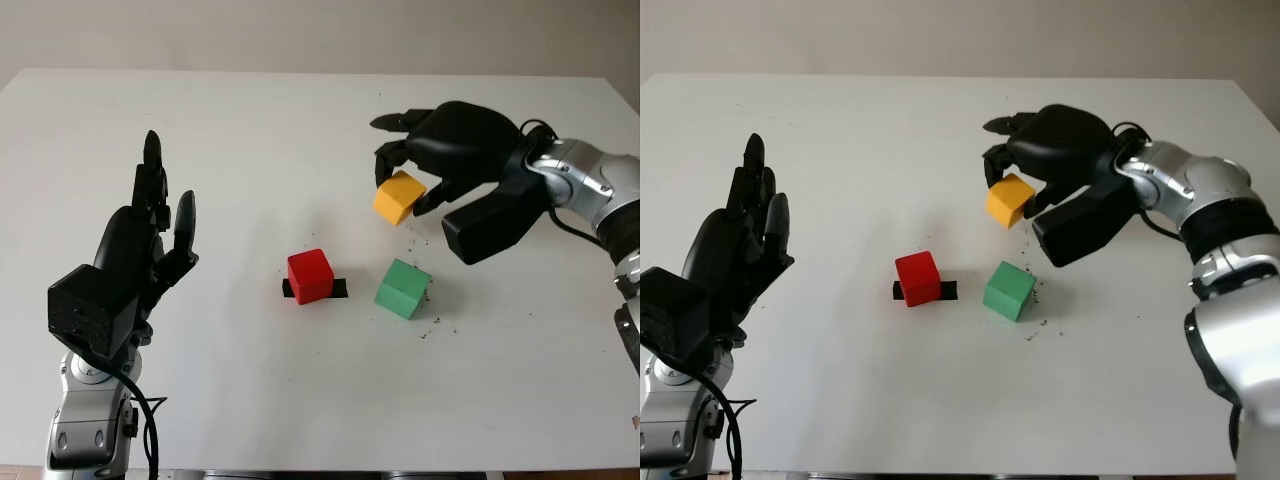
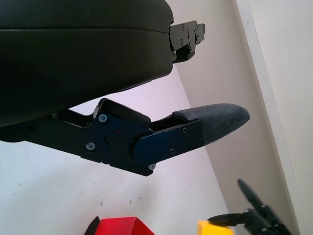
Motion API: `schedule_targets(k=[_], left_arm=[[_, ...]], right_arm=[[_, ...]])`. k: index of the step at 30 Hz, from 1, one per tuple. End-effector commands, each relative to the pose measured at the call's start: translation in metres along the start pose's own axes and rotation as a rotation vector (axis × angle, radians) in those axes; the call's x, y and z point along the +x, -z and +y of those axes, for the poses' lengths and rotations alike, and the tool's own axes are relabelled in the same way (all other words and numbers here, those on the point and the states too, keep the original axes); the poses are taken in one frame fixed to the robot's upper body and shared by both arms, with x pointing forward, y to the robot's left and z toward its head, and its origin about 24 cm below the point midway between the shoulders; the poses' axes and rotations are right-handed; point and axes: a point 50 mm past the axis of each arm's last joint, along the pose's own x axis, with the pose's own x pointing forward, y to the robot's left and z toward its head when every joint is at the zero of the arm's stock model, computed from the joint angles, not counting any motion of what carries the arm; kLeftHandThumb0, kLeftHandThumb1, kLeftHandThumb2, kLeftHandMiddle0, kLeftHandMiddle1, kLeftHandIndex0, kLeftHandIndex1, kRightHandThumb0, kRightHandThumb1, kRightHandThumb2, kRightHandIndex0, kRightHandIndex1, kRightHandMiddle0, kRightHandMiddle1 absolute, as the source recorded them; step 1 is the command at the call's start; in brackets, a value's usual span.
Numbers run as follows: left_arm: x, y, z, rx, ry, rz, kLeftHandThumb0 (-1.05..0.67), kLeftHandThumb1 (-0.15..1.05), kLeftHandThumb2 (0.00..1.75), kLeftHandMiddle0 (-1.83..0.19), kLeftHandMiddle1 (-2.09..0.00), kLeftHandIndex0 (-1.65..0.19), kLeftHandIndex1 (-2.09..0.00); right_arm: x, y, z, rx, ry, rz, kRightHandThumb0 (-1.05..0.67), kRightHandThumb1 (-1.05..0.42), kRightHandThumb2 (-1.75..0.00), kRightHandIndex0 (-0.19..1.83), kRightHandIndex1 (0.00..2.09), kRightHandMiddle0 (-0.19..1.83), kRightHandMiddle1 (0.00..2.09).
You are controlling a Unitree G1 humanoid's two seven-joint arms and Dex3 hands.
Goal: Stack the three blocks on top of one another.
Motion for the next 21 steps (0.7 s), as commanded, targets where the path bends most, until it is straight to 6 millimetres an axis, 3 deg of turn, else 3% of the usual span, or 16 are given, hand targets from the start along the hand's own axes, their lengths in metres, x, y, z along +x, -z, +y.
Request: schedule_targets(k=[1, 6, 10, 17, 21], left_arm=[[-0.003, -0.004, -0.002, 0.014, 0.001, -0.023, -0.73, 1.05, 0.7, 0.19, -0.01, 0.19, 0.0], [-0.006, -0.003, -0.005, 0.016, 0.002, -0.01, -0.74, 1.05, 0.71, 0.19, 0.0, 0.19, 0.0], [-0.006, -0.003, -0.008, 0.008, -0.003, -0.005, -0.74, 1.05, 0.71, 0.19, 0.0, 0.19, 0.0], [-0.007, -0.001, -0.012, 0.008, -0.018, -0.004, -0.74, 1.05, 0.72, 0.19, 0.0, 0.19, 0.0], [-0.008, -0.001, -0.013, 0.01, -0.028, -0.003, -0.75, 1.05, 0.72, 0.19, 0.0, 0.19, 0.0]], right_arm=[[-0.001, 0.001, -0.021, 0.0, 0.056, -0.012, -0.36, -0.91, -0.06, 0.24, 0.06, 0.53, 1.07], [0.004, -0.013, -0.039, 0.02, 0.095, -0.086, -0.39, -0.91, -0.05, 0.26, 0.06, 0.54, 1.12], [0.008, -0.025, -0.047, 0.137, 0.097, -0.139, -0.36, -0.93, -0.06, 0.24, 0.05, 0.5, 1.14], [0.013, -0.041, -0.044, 0.384, 0.099, -0.228, -0.38, -0.92, -0.05, 0.24, 0.06, 0.47, 1.23], [0.016, -0.045, -0.036, 0.674, 0.134, -0.276, -0.39, -0.89, -0.04, 0.26, 0.07, 0.51, 1.26]])
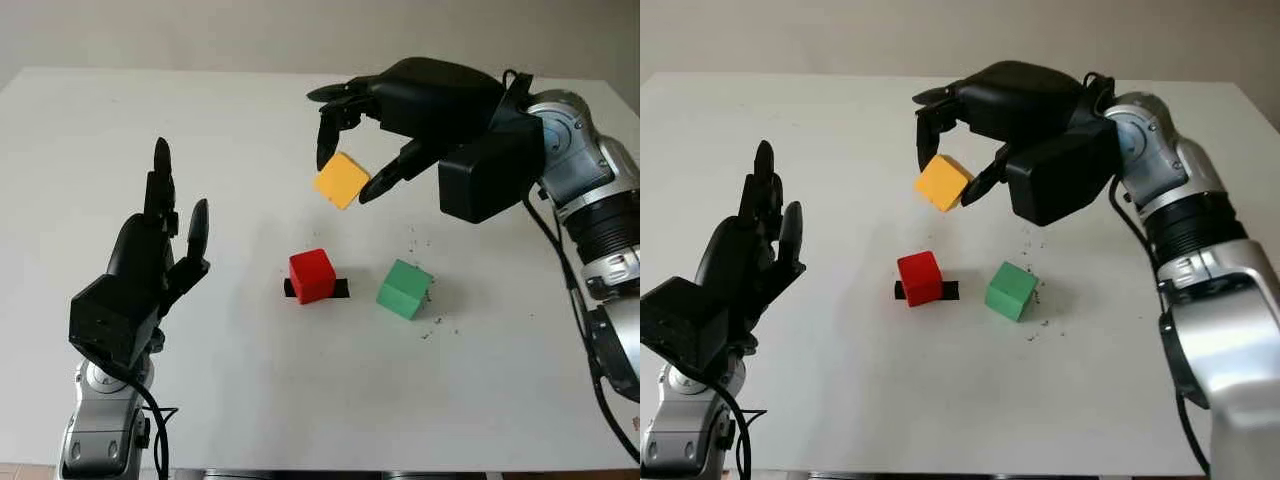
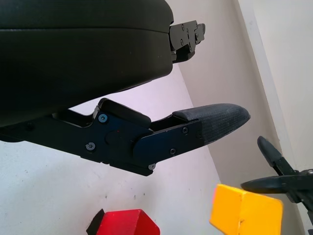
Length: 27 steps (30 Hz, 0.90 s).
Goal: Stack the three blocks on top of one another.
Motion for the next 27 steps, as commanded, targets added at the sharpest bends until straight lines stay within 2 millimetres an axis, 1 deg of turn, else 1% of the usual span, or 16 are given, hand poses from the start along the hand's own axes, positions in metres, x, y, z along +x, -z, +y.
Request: schedule_targets(k=[1, 4, 8, 13, 19, 27], left_arm=[[-0.002, -0.002, -0.002, -0.003, -0.007, -0.012, -0.75, 1.05, 0.72, 0.19, 0.0, 0.19, 0.0], [-0.002, -0.001, -0.002, -0.008, -0.014, -0.013, -0.75, 1.05, 0.72, 0.19, 0.0, 0.19, 0.0], [-0.003, -0.001, -0.002, -0.011, -0.024, -0.015, -0.75, 1.05, 0.71, 0.19, 0.0, 0.19, 0.0], [-0.003, 0.0, -0.002, -0.01, -0.023, -0.01, -0.75, 1.05, 0.71, 0.19, 0.0, 0.19, 0.0], [-0.002, -0.001, -0.001, -0.01, -0.022, -0.015, -0.75, 1.05, 0.71, 0.19, 0.0, 0.19, 0.0], [-0.002, -0.001, -0.002, -0.005, -0.014, -0.01, -0.76, 1.05, 0.71, 0.19, 0.0, 0.19, 0.0]], right_arm=[[-0.001, 0.0, 0.003, 0.151, 0.044, -0.022, -0.41, -0.89, -0.05, 0.25, 0.06, 0.5, 1.26], [-0.003, 0.003, 0.015, 0.347, 0.039, 0.01, -0.45, -0.92, -0.06, 0.23, 0.05, 0.45, 1.27], [-0.006, 0.005, 0.032, 0.529, 0.028, 0.063, -0.42, -0.92, -0.05, 0.21, 0.04, 0.43, 1.35], [-0.008, 0.006, 0.049, 0.628, 0.036, 0.086, -0.46, -0.91, -0.05, 0.2, 0.05, 0.43, 1.4], [-0.011, 0.004, 0.064, 0.768, 0.017, 0.127, -0.5, -0.91, -0.05, 0.21, 0.05, 0.42, 1.42], [-0.013, 0.004, 0.082, 0.834, -0.025, 0.178, -0.49, -0.9, -0.05, 0.19, 0.05, 0.43, 1.42]])
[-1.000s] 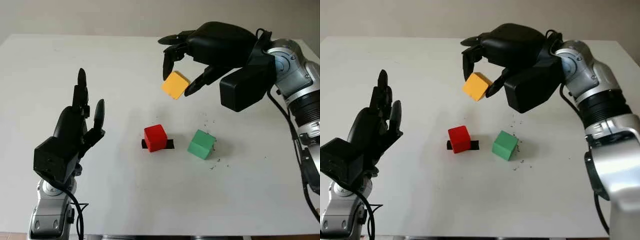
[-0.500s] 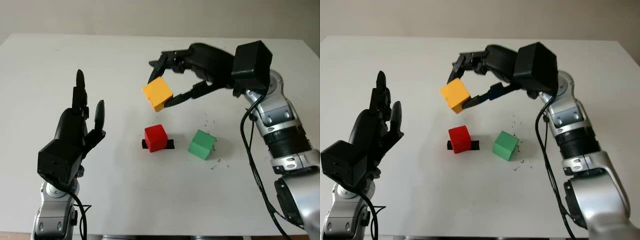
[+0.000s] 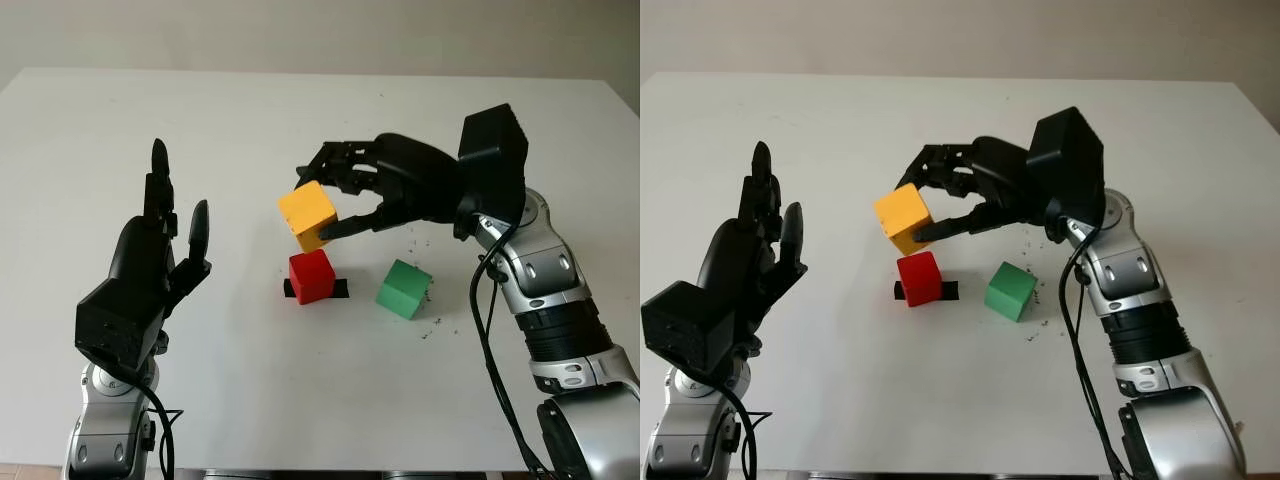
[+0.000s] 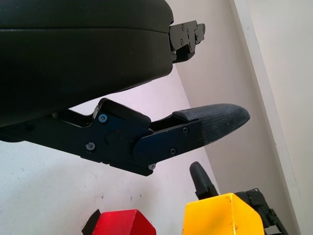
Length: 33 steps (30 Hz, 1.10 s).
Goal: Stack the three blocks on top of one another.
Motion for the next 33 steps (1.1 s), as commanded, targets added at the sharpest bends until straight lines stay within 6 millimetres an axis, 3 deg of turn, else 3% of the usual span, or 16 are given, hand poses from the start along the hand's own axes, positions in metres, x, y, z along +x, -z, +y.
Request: schedule_targets(k=[1, 33], left_arm=[[-0.001, -0.001, 0.0, 0.002, 0.005, -0.005, -0.76, 1.05, 0.71, 0.19, 0.0, 0.19, 0.0], [-0.001, 0.0, -0.001, 0.01, 0.013, 0.0, -0.76, 1.05, 0.72, 0.19, 0.0, 0.19, 0.0]], right_arm=[[0.001, 0.0, 0.003, 0.009, -0.006, -0.014, -0.49, -0.9, -0.05, 0.19, 0.04, 0.43, 1.42], [0.021, 0.022, 0.006, -0.056, -0.025, 0.071, -0.5, -0.9, -0.05, 0.17, 0.05, 0.41, 1.43]])
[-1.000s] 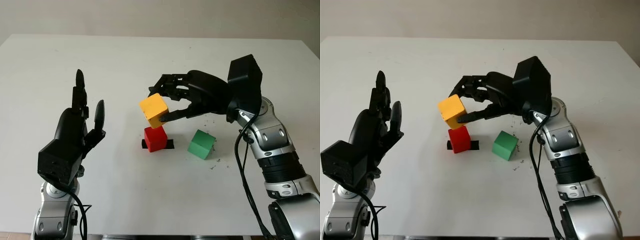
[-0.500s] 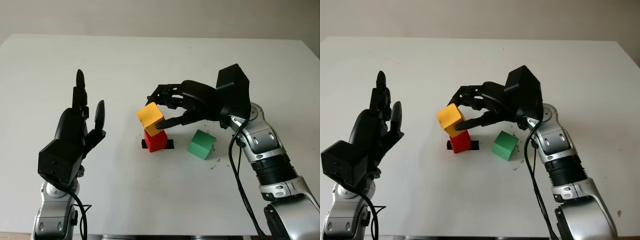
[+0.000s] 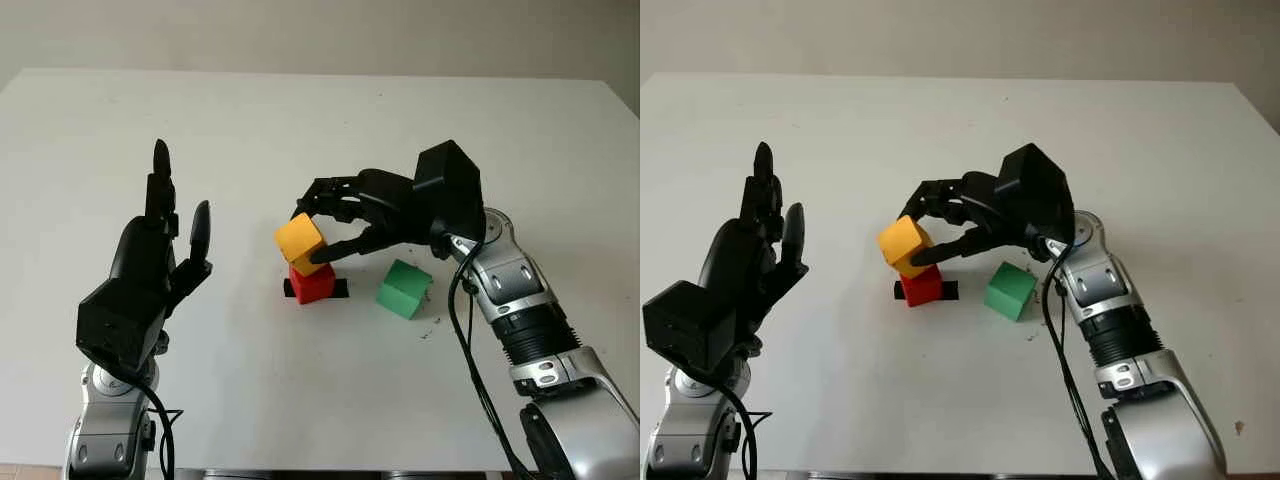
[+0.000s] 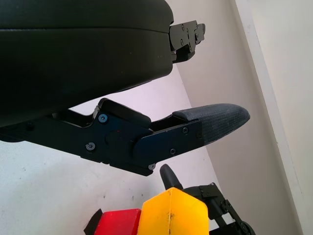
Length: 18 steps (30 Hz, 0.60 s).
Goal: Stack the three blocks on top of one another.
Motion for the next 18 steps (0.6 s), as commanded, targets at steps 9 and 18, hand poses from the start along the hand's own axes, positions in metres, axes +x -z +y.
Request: schedule_targets(k=[9, 18], left_arm=[[-0.0013, 0.0001, 0.0012, 0.005, 0.005, -0.002, -0.75, 1.05, 0.72, 0.19, 0.0, 0.19, 0.0], [0.0001, -0.0004, 0.0018, 0.005, 0.008, -0.005, -0.75, 1.05, 0.72, 0.19, 0.0, 0.19, 0.0]], right_arm=[[0.0008, -0.0094, -0.0065, -0.043, 0.012, -0.005, -0.48, -0.91, -0.05, 0.16, 0.05, 0.41, 1.42], [-0.0021, -0.0064, -0.0069, -0.075, 0.004, 0.002, -0.49, -0.91, -0.05, 0.15, 0.05, 0.41, 1.44]])
